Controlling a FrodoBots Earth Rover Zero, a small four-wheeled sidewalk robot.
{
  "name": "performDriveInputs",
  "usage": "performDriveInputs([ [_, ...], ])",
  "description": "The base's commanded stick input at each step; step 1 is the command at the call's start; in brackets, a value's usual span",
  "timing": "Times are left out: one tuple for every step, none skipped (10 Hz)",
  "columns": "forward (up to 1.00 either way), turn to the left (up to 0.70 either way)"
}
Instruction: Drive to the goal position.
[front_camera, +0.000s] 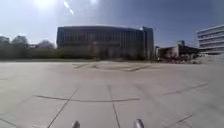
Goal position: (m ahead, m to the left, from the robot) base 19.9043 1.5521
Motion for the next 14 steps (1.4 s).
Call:
performDriveInputs([
  [1.0, 0.0],
  [1.0, 0.0],
  [1.0, 0.0],
  [1.0, 0.0],
  [1.0, 0.0],
  [1.0, 0.0],
  [1.0, 0.0],
  [1.0, 0.0],
  [1.0, 0.0],
  [1.0, 0.0],
  [1.0, 0.0],
  [1.0, 0.0],
  [1.0, 0.0],
  [1.0, 0.0],
])
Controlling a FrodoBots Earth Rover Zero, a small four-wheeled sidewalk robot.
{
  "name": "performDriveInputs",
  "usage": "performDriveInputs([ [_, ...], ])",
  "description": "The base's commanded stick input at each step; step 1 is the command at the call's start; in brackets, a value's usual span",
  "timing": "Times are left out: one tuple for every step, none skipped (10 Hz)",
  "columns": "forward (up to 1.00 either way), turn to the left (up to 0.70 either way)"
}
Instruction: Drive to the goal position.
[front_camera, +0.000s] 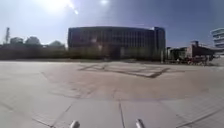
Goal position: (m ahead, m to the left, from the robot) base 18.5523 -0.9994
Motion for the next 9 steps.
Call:
performDriveInputs([
  [1.0, 0.0],
  [1.0, 0.0],
  [1.0, 0.0],
  [1.0, 0.0],
  [1.0, 0.0],
  [1.0, 0.0],
  [1.0, 0.0],
  [1.0, 0.0],
  [1.0, 0.0],
])
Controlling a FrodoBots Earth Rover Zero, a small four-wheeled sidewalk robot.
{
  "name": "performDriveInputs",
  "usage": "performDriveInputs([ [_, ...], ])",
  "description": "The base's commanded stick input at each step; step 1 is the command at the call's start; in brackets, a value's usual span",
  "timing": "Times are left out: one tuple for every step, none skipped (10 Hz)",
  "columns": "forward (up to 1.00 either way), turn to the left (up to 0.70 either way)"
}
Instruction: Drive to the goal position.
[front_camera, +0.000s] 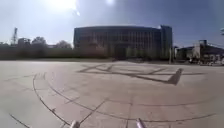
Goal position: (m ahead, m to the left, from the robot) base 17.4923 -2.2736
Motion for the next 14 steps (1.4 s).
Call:
performDriveInputs([
  [1.0, 0.0],
  [1.0, 0.0],
  [1.0, 0.0],
  [1.0, 0.0],
  [1.0, 0.0],
  [1.0, 0.0],
  [1.0, 0.0],
  [1.0, 0.0],
  [1.0, 0.0],
  [1.0, 0.0],
  [1.0, 0.0],
  [1.0, 0.0],
  [1.0, 0.0],
  [1.0, 0.0],
])
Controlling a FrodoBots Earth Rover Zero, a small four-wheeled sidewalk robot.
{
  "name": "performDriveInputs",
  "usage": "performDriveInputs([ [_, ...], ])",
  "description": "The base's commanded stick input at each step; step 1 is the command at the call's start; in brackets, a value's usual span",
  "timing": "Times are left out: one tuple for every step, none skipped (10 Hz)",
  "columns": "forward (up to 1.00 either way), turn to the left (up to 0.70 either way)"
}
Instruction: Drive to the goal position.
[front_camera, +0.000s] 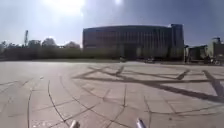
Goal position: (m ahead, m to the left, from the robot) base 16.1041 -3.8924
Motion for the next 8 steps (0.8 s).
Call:
performDriveInputs([
  [1.0, -0.13],
  [1.0, -0.3],
  [1.0, -0.4],
  [1.0, -0.4],
  [1.0, -0.4],
  [1.0, -0.02],
  [1.0, 0.0],
  [1.0, 0.0],
])
